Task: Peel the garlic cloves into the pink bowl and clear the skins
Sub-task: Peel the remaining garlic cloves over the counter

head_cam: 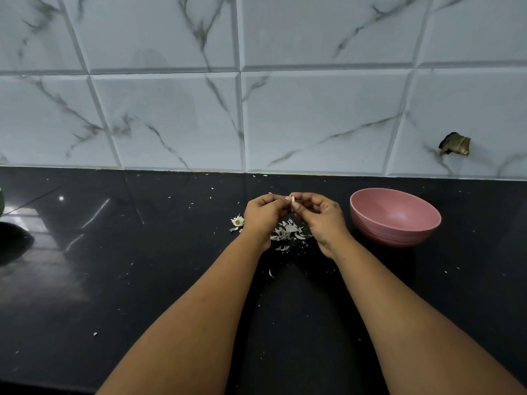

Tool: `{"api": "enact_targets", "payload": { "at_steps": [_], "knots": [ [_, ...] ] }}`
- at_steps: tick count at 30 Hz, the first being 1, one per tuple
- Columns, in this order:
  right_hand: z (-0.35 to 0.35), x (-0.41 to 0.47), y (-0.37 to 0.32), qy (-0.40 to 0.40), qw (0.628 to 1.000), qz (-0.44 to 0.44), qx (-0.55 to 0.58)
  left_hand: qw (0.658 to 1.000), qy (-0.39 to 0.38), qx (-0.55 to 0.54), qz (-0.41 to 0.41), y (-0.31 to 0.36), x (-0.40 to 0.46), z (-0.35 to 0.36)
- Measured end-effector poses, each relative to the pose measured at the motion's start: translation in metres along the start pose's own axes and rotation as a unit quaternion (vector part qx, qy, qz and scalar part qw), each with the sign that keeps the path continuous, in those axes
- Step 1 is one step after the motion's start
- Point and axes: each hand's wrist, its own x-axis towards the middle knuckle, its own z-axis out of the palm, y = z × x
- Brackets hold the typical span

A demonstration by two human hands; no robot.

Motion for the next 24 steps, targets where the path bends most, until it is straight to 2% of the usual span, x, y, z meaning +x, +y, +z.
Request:
{"api": "enact_targets", "payload": {
  "at_steps": [2, 4, 9, 12, 18, 24],
  "knots": [
    [0.001, 0.000, 0.001, 0.001, 1.000, -0.001, -0.002, 1.000, 0.014, 0.020, 0.019, -0.002, 0.001, -0.001],
    [0.001, 0.000, 0.002, 0.003, 1.000, -0.007, -0.009, 0.993, 0.026, 0.101, 0.063, -0.005, 0.002, -0.003],
    [-0.001, -0.001, 0.002, 0.001, 1.000, -0.008, -0.007, 0.936, 0.063, 0.306, 0.160, -0.006, -0.003, -0.001],
    [0.001, -0.002, 0.000, 0.002, 1.000, -0.003, 0.001, 0.905, 0.076, 0.370, 0.195, -0.005, -0.005, 0.002],
    [0.002, -0.003, 0.000, -0.002, 1.000, 0.015, 0.017, 0.873, 0.094, 0.423, 0.224, -0.009, -0.002, 0.002],
    [0.002, -0.004, -0.002, -0.012, 0.997, 0.048, 0.054, 0.891, 0.084, 0.405, 0.188, -0.012, 0.002, 0.001]
  ]
}}
